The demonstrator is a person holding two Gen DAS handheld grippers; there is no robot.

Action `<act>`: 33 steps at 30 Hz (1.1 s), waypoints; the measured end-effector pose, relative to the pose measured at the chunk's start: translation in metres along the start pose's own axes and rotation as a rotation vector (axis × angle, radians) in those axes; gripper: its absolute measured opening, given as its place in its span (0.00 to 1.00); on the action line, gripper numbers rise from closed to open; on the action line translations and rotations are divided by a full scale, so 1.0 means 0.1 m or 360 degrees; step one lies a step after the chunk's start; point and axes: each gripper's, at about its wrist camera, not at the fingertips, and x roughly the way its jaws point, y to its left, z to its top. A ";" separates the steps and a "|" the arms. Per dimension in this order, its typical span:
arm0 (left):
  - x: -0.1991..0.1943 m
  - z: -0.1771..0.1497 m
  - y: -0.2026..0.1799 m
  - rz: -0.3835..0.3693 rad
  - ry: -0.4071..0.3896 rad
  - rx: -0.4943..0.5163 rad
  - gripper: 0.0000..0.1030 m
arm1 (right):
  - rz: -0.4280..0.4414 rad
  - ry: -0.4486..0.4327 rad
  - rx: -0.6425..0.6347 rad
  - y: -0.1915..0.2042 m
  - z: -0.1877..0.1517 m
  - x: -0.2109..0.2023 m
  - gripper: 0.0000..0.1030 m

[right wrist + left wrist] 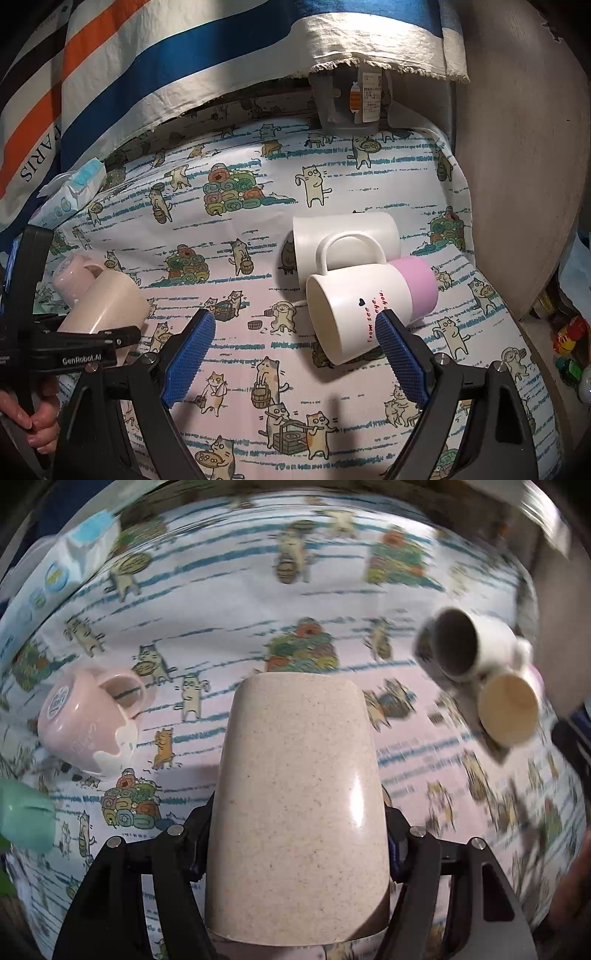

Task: Flip cup upside down
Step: 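Lift the beige cup with the left gripper and rotate it rim-down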

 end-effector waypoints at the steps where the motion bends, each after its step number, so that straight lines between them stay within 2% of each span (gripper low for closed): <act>1: -0.03 -0.05 -0.05 -0.0031 0.0013 0.0049 0.66 | 0.0004 0.0002 0.0004 -0.01 -0.01 -0.02 0.87; 4: -0.16 -0.19 -0.13 -0.0105 0.0045 0.0173 0.66 | 0.0009 0.0005 0.0008 -0.01 -0.04 -0.07 0.87; 7: -0.12 -0.31 -0.31 -0.0096 0.0052 0.0325 0.66 | 0.0025 0.0015 0.0010 0.00 -0.08 -0.10 0.87; 15: -0.03 -0.48 -0.49 -0.0202 0.0100 0.0452 0.66 | 0.0032 0.0068 0.0018 0.02 -0.16 -0.12 0.87; 19: 0.01 -0.52 -0.49 -0.0189 0.0098 0.0466 0.67 | 0.0045 0.0076 0.0001 0.05 -0.18 -0.15 0.87; 21: -0.01 -0.55 -0.47 -0.0175 0.0072 0.0465 0.76 | 0.0068 0.0083 -0.0004 0.08 -0.18 -0.15 0.87; 23: -0.07 -0.58 -0.41 -0.0182 0.0025 0.0440 0.77 | 0.0107 0.0101 -0.0013 0.13 -0.18 -0.13 0.87; 27: -0.15 -0.64 -0.29 -0.0252 -0.0012 0.0379 0.84 | 0.0201 0.0171 -0.0050 0.28 -0.18 -0.04 0.87; 33: -0.20 -0.74 -0.08 -0.0321 -0.0012 0.0261 0.84 | 0.0435 0.0322 -0.0128 0.60 -0.05 0.23 0.87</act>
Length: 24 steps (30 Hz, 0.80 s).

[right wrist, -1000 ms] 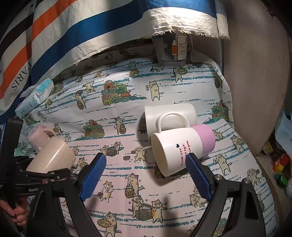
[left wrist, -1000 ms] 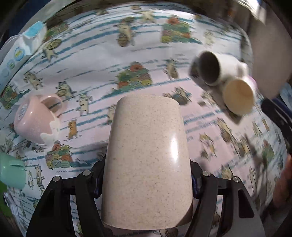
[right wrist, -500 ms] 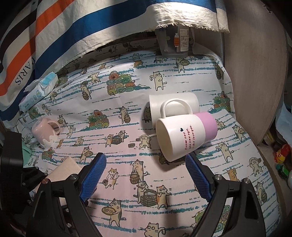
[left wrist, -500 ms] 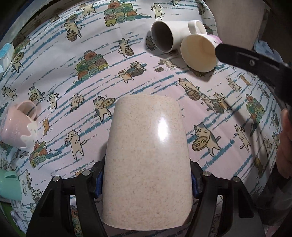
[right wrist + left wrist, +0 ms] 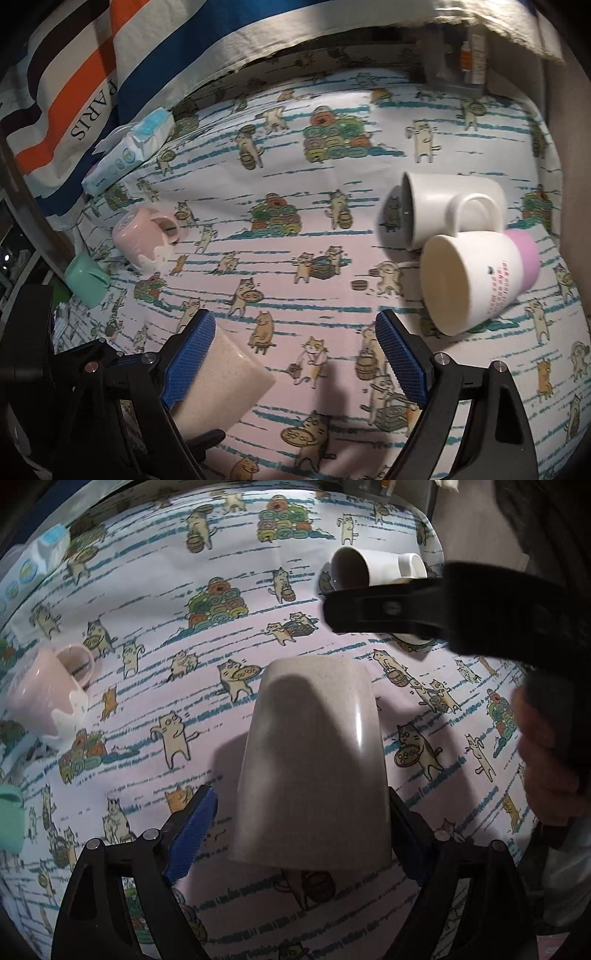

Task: Flip cup upside down

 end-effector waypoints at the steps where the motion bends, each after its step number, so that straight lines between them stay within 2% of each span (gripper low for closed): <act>1: 0.00 -0.01 0.02 -0.0007 0.0000 -0.0015 0.84 | 0.0026 0.0031 -0.0017 0.05 0.04 0.07 0.87; 6: -0.02 -0.10 0.15 -0.0009 0.0006 -0.0077 0.84 | 0.0147 0.0197 -0.0050 0.25 0.19 0.44 0.87; 12: -0.06 -0.18 0.32 -0.0019 0.0000 -0.0155 0.84 | 0.0086 0.0267 -0.0114 0.33 0.21 0.66 0.87; 19: -0.05 -0.31 0.55 -0.0034 0.0008 -0.0287 0.84 | 0.0065 0.0306 -0.0119 0.22 0.12 0.63 0.87; 24: -0.15 -0.36 0.77 -0.0002 -0.0080 -0.0446 0.84 | 0.0037 0.0315 -0.0122 0.12 0.04 0.52 0.87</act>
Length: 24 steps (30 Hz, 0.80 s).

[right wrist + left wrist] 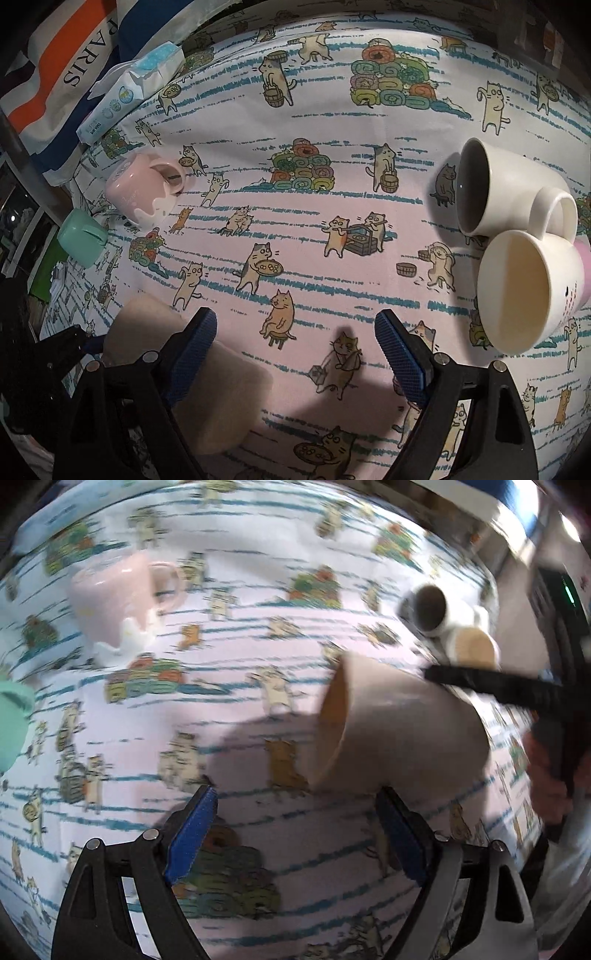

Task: Flip cup upside down

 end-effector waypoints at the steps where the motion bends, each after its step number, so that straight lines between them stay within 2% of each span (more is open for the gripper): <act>1: -0.01 0.02 0.06 0.0014 -0.0014 -0.0028 0.84 | -0.0006 0.0018 0.0007 -0.02 -0.03 -0.01 0.87; 6: 0.04 0.11 0.20 -0.0005 -0.0040 -0.0077 0.84 | -0.0003 0.0055 -0.0006 0.01 -0.29 -0.12 0.87; 14: 0.03 0.21 0.18 0.0025 -0.0064 -0.0012 0.84 | 0.0046 0.0020 0.0059 0.13 -0.65 -0.31 0.87; 20: -0.16 0.18 0.14 0.0068 -0.0152 0.0041 0.84 | -0.0077 -0.0111 0.0077 0.19 -0.72 -0.52 0.87; 24: -0.28 0.09 0.11 0.0112 -0.0201 0.0049 0.84 | -0.0062 -0.0185 0.0124 0.23 -0.71 -0.62 0.87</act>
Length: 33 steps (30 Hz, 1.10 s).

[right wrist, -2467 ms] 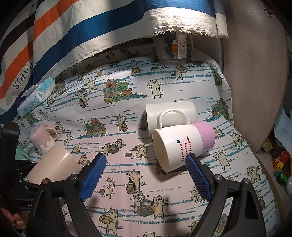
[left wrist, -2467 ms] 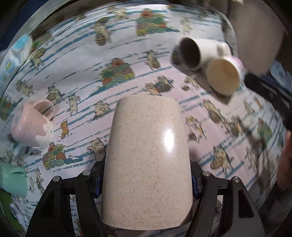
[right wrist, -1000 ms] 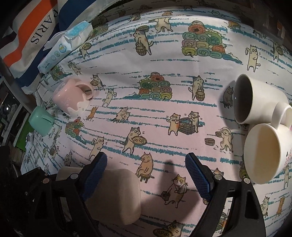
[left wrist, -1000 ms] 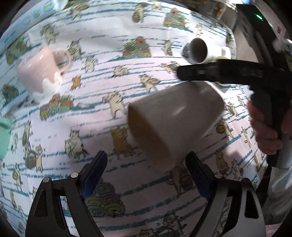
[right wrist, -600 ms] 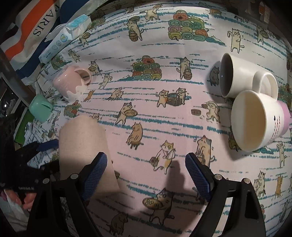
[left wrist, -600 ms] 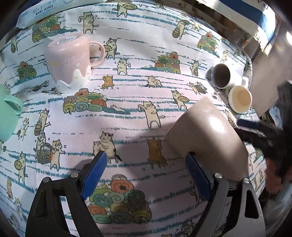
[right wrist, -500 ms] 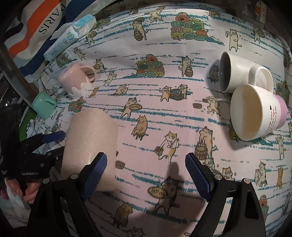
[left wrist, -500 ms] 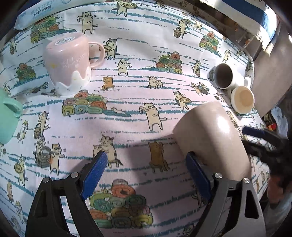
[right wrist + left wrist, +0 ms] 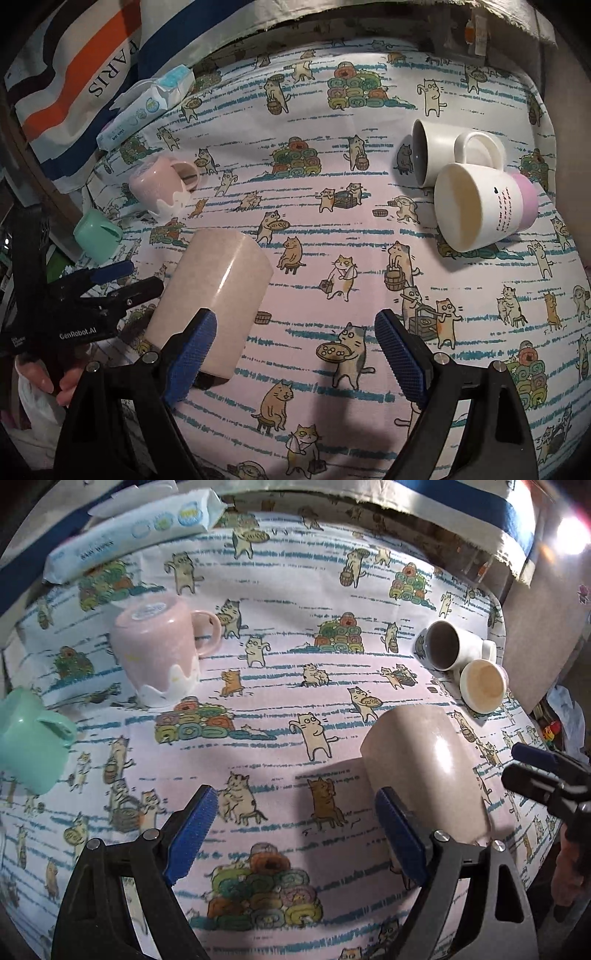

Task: Flip cup upside down

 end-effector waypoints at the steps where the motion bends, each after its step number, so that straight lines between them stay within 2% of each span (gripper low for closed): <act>1: -0.04 -0.03 0.00 0.0004 -0.0017 -0.0011 0.84 | -0.0004 -0.0023 0.0007 0.02 0.00 -0.03 0.87; 5: -0.19 -0.15 -0.07 -0.0019 -0.0091 -0.0092 0.84 | -0.0106 -0.0236 -0.0024 0.12 -0.05 -0.23 0.87; 7: -0.28 -0.21 -0.15 0.0017 -0.0169 -0.0102 0.84 | -0.0134 -0.0341 -0.0065 0.15 -0.09 -0.35 0.87; 11: -0.46 -0.27 -0.24 0.0065 -0.0314 -0.0079 0.85 | -0.0009 -0.0450 -0.0185 0.21 -0.18 -0.54 0.87; 14: -0.52 -0.28 -0.17 0.0094 -0.0361 -0.0124 0.87 | 0.0002 -0.0451 -0.0129 0.23 -0.22 -0.57 0.87; 18: -0.52 -0.30 0.03 0.0138 -0.0356 -0.0143 0.87 | -0.0001 -0.0472 0.0006 0.34 -0.33 -0.50 0.87; 21: -0.48 -0.33 0.19 0.0192 -0.0334 -0.0120 0.88 | -0.0092 -0.0484 -0.0035 0.59 -0.49 -0.38 0.87; 25: -0.46 -0.40 0.33 0.0162 -0.0310 -0.0132 0.88 | -0.0077 -0.0417 -0.0030 0.83 -0.58 -0.21 0.87; 29: -0.45 -0.45 0.42 0.0136 -0.0323 -0.0174 0.93 | -0.0168 -0.0391 0.0000 0.96 -0.60 -0.06 0.87; 33: -0.42 -0.46 0.45 0.0096 -0.0313 -0.0187 0.93 | -0.0196 -0.0332 0.0046 0.97 -0.57 0.06 0.82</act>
